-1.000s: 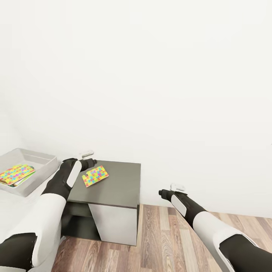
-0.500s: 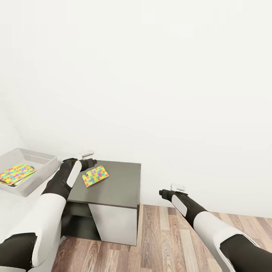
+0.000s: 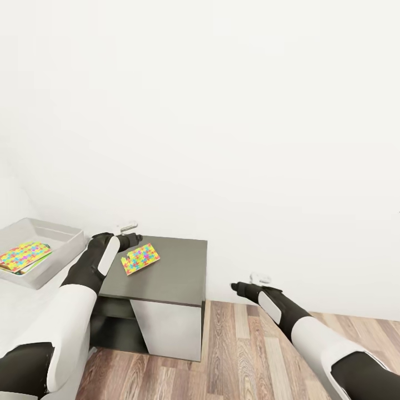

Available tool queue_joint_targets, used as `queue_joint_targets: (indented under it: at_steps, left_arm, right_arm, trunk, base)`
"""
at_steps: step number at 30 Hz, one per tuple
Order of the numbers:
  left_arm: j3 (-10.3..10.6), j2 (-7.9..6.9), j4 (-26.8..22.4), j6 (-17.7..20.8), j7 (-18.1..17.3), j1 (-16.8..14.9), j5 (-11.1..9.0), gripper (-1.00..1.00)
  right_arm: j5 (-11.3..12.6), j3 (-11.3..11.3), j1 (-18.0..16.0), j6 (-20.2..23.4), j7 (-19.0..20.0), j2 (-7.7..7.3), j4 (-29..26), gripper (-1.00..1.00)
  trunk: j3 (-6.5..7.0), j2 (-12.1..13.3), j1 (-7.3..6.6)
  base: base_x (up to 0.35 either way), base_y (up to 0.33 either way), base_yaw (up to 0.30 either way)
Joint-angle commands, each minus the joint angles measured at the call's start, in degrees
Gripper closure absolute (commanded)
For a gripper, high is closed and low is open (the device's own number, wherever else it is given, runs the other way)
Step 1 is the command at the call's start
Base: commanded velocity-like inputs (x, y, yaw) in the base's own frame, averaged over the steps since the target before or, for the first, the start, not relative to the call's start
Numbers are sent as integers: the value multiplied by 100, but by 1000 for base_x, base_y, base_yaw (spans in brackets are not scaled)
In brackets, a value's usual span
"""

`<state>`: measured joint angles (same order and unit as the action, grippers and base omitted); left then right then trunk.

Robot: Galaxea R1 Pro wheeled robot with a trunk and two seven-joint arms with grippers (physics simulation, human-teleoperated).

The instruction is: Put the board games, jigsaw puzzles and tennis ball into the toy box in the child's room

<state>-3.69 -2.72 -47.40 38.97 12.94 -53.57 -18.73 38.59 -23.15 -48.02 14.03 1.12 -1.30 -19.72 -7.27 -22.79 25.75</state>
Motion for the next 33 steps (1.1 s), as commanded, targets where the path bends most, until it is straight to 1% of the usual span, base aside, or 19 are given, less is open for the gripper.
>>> queue_joint_targets:
  at_steps: [1,3,4,9,14,22,26,27,29,33]
  left_arm:
    - [0,0,-7,20,43,-5,-61,-100]
    - [3,0,-7,18,43,-5,-61,-100]
    - [5,0,-7,17,43,-5,-61,-100]
    - [3,0,-7,16,42,-5,-61,-100]
    - [6,0,-7,15,42,-5,-61,-100]
    - [7,0,-7,14,42,-5,-61,-100]
    - [7,0,-7,14,42,-5,-61,-100]
    - [6,0,-7,14,42,-5,-61,-100]
    - [4,0,-7,14,42,-5,-61,-100]
    - [4,0,-7,14,42,-5,-61,-100]
  right_arm:
    - [10,-20,5,22,254,-50,-12,-100]
    - [9,-21,12,22,473,-96,-14,-100]
    - [9,-20,19,21,670,-138,-18,-100]
    - [9,-20,36,2,1190,-242,-17,-100]
    - [13,-17,45,-7,1446,-285,-15,-100]
    - [21,-14,47,-14,1777,-417,-14,-100]
    - [25,-14,47,-14,2063,-465,-13,-100]
    - [27,-12,47,-14,2197,-479,-10,-100]
    - [31,-10,51,-18,2403,-493,-8,-100]
    - [40,-8,54,-16,2684,-511,2,-100]
  trunk:
    - [-13,-13,4]
    - [-13,-13,4]
    - [-13,-13,4]
    - [-13,-13,4]
    - [-13,-13,4]
    - [-13,-13,4]
    - [-13,-13,4]
    - [-13,-13,4]
    - [-13,-13,4]
    - [-13,-13,4]
  base:
    - [0,0,0]
    - [0,0,0]
    - [0,0,0]
    - [0,0,0]
    - [0,0,0]
    - [0,0,0]
    - [0,0,0]
    - [0,0,0]
    - [0,0,0]
    - [0,0,0]
